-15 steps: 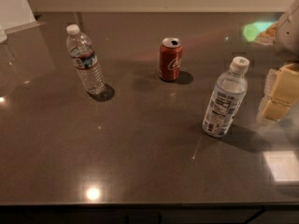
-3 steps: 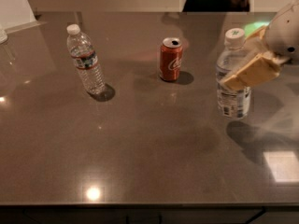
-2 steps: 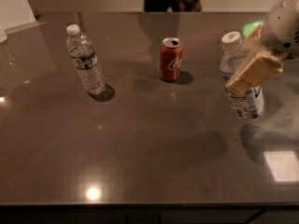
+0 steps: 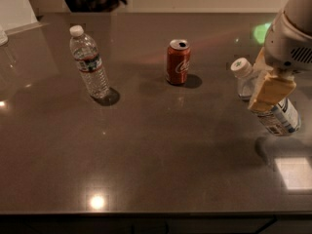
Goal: Knock blue plastic bottle over
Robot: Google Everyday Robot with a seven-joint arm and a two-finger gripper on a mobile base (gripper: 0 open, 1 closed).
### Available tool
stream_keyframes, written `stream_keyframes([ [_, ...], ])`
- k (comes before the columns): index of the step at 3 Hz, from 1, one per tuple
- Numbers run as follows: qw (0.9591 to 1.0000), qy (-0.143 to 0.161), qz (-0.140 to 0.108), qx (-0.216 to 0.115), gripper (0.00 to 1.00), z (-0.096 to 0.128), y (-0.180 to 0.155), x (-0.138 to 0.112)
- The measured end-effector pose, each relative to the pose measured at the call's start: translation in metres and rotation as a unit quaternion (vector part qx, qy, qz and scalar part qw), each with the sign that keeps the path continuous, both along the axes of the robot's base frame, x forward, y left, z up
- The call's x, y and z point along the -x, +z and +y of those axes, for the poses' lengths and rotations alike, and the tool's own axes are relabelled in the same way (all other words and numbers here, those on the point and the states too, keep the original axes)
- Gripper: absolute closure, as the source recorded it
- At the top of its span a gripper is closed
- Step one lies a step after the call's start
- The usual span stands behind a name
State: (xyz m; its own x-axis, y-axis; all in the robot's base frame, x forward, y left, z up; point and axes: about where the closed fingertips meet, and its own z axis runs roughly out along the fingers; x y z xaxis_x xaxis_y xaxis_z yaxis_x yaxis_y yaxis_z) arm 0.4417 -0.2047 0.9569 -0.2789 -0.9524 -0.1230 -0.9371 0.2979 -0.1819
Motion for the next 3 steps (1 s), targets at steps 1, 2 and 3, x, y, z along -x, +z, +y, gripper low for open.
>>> stream_keyframes([
  [1, 0.999, 0.011, 0.03, 0.032, 1.0, -0.002, -0.022, -0.003],
  [2, 0.9966, 0.029, 0.056, 0.053, 0.85, 0.003, -0.044, -0.006],
  [3, 0.9938, 0.049, 0.071, 0.07, 0.61, 0.012, -0.06, -0.01],
])
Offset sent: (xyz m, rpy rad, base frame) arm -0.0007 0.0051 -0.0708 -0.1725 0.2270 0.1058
